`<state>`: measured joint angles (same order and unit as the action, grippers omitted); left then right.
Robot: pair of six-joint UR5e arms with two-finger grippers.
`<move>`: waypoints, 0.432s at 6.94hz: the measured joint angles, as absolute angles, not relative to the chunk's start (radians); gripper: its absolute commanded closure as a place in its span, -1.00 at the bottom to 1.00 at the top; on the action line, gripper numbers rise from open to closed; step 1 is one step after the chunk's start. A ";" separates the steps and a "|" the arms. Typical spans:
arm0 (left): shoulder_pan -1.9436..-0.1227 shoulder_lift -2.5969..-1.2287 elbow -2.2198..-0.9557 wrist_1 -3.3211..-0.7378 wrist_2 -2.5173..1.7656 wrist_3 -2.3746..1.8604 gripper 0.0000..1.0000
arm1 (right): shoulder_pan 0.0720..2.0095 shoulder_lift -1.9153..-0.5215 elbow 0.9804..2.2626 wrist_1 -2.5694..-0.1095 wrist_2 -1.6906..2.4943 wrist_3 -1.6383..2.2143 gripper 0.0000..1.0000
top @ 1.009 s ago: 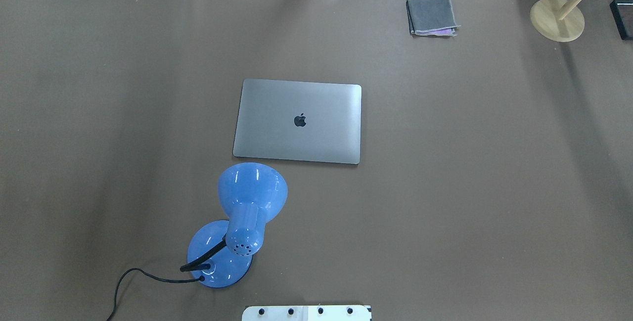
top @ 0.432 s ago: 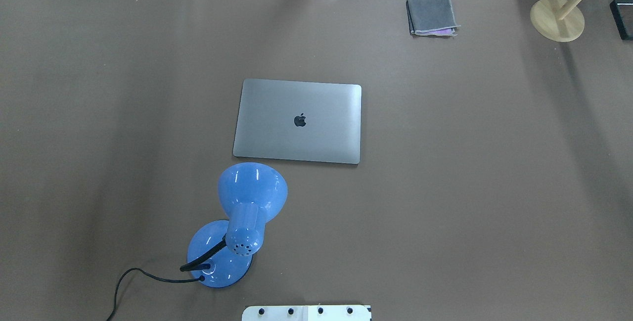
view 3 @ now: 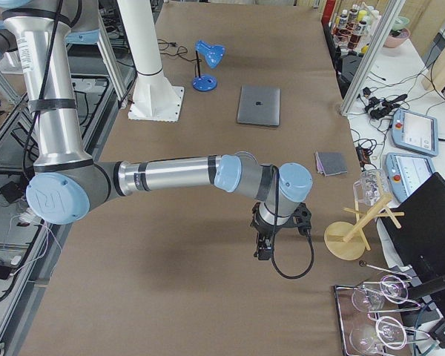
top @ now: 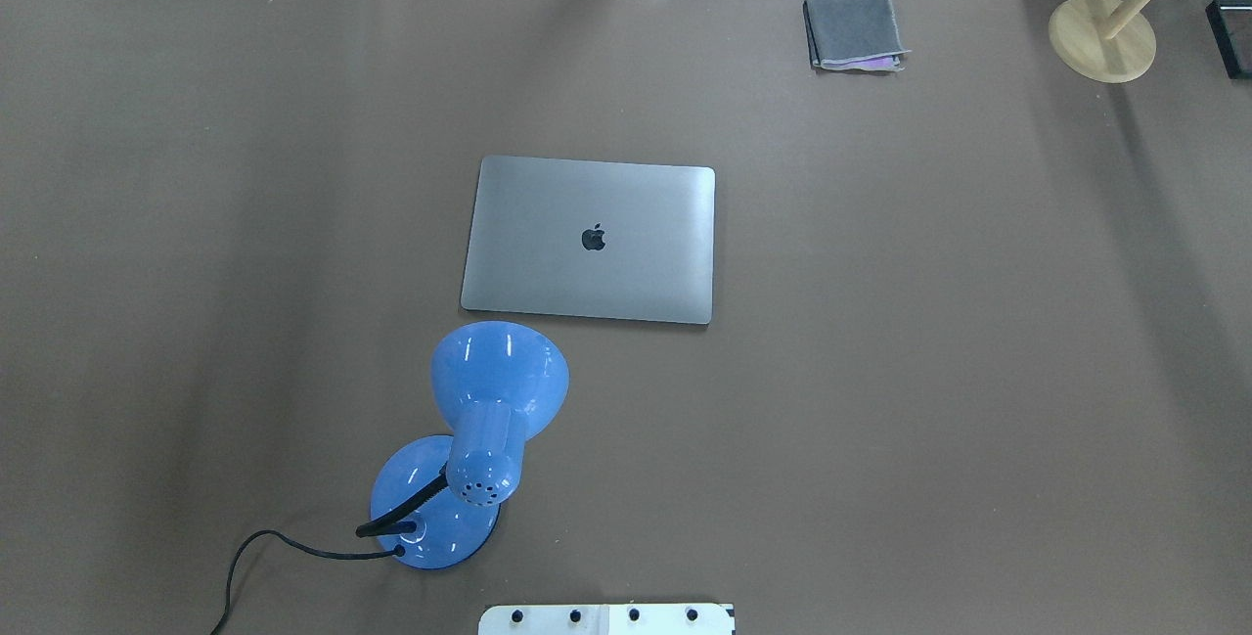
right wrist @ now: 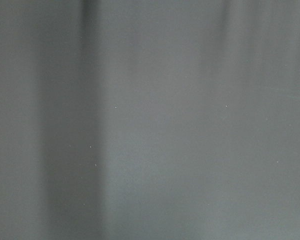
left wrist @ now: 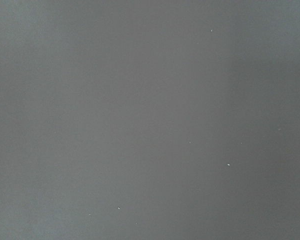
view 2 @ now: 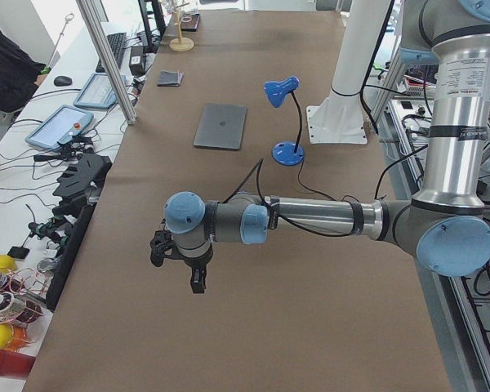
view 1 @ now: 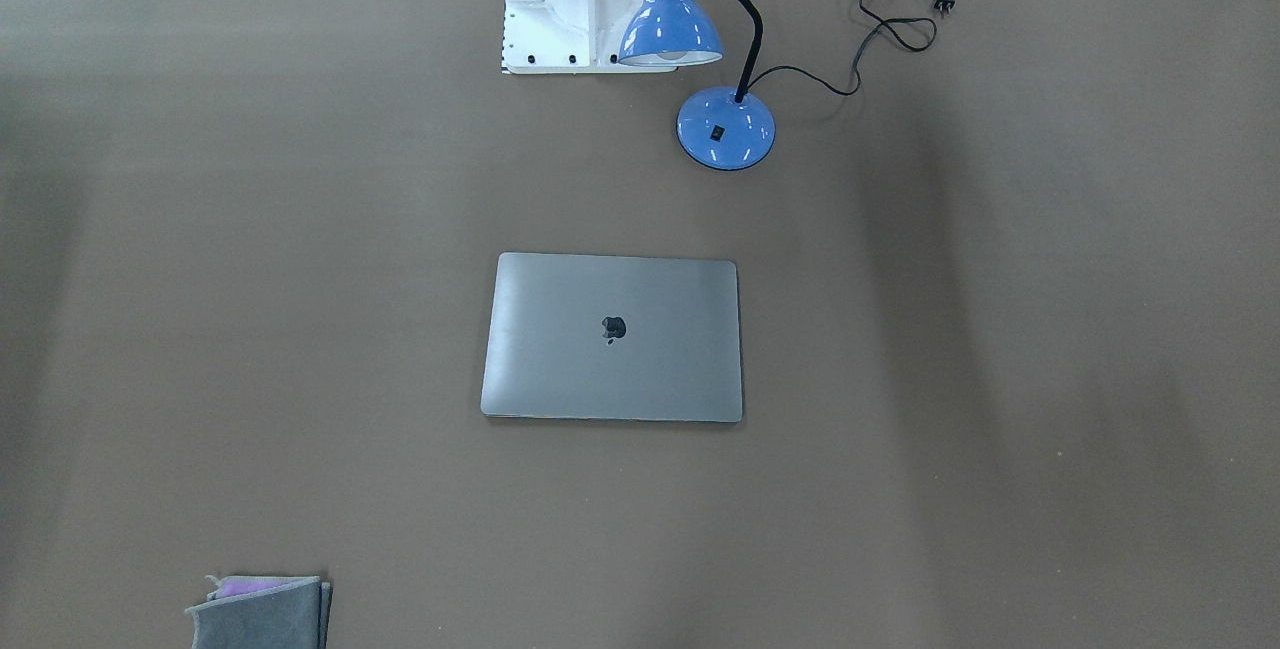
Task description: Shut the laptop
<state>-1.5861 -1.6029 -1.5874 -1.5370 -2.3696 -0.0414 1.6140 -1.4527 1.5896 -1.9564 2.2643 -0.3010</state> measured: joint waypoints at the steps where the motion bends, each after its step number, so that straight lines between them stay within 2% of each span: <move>1: -1.586 -1.605 -1.588 -1.537 -2.369 -0.041 -0.97 | 1.622 -1.462 1.590 -1.955 2.259 -0.301 -1.00; 3: -1.587 -1.608 -1.587 -1.537 -2.368 -0.041 -0.97 | 1.635 -1.464 1.590 -1.954 2.257 -0.301 -1.00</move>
<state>-1.5866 -1.6081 -1.5872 -1.5370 -2.3680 -0.0414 1.6350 -1.4640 1.5900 -1.9540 2.2568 -0.3007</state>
